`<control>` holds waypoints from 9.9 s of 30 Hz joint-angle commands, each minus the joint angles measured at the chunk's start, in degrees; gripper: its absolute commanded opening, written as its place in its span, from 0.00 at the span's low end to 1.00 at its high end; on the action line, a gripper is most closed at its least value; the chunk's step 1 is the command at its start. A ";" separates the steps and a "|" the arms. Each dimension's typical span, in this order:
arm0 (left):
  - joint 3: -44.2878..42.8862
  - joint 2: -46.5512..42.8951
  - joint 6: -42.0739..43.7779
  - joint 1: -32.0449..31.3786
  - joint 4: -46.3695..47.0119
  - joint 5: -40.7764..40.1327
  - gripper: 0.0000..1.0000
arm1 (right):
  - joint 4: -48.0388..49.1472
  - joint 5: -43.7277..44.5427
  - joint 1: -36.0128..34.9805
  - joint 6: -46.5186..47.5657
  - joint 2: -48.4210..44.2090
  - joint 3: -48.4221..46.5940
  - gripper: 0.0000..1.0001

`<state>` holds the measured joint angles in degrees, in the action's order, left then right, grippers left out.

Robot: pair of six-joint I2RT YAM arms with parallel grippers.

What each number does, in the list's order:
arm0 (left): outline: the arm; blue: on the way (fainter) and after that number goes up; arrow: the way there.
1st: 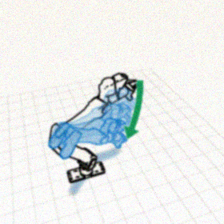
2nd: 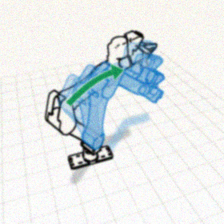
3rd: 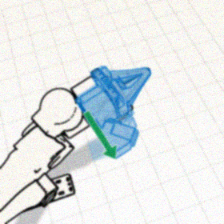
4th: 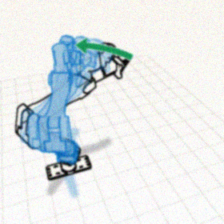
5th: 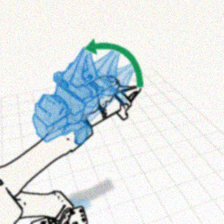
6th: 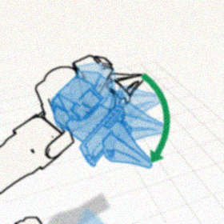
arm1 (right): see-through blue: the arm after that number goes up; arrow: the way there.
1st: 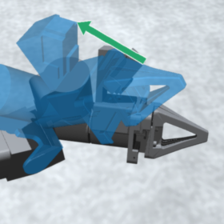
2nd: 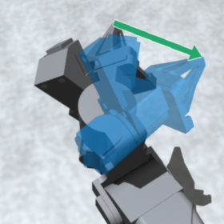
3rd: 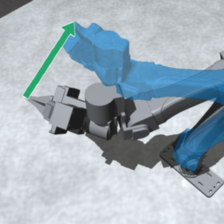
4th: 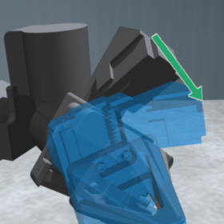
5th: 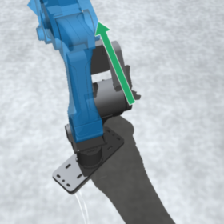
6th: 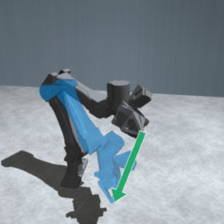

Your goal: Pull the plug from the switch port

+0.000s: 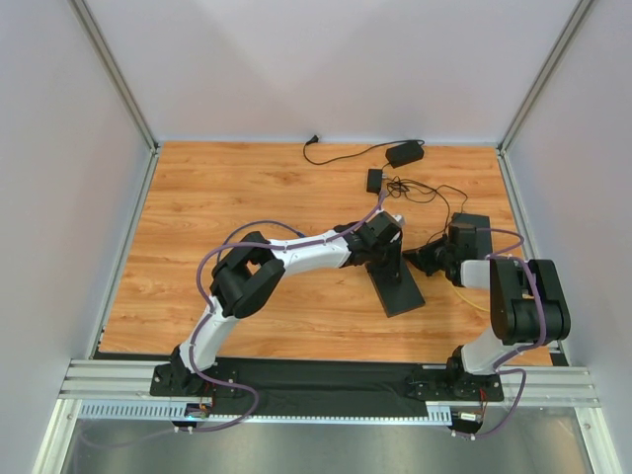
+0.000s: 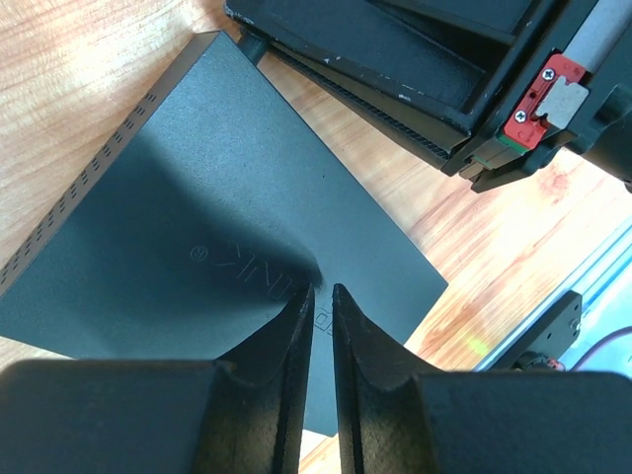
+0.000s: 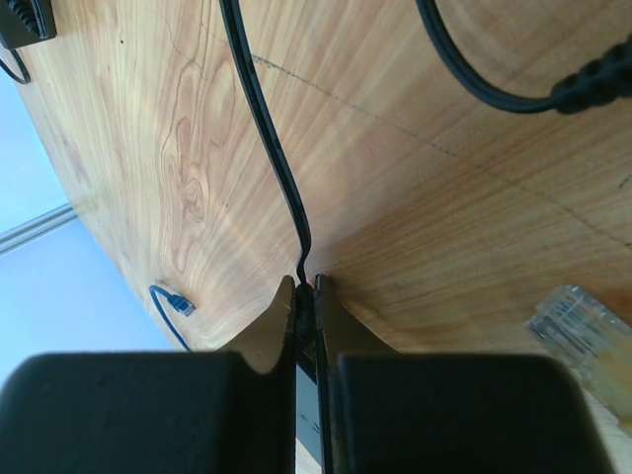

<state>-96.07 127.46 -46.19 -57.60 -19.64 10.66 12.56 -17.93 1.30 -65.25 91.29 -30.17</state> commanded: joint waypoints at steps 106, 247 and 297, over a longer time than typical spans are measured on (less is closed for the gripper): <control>23.45 -65.21 7.18 -1.19 -20.88 -30.68 0.66 | -4.25 -18.18 -31.61 16.58 -4.20 -41.37 0.00; 65.13 -54.52 -17.87 13.75 33.42 8.66 0.71 | -39.98 -0.87 -16.86 47.15 0.02 -27.66 0.66; 46.24 -34.65 5.14 34.39 8.74 3.67 0.63 | -7.73 -6.68 -42.43 13.31 11.37 -20.89 0.41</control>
<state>-47.18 91.48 -44.47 -22.85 -13.56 11.38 -0.14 -16.45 -36.38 -45.19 100.40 -49.98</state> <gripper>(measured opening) 0.630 0.412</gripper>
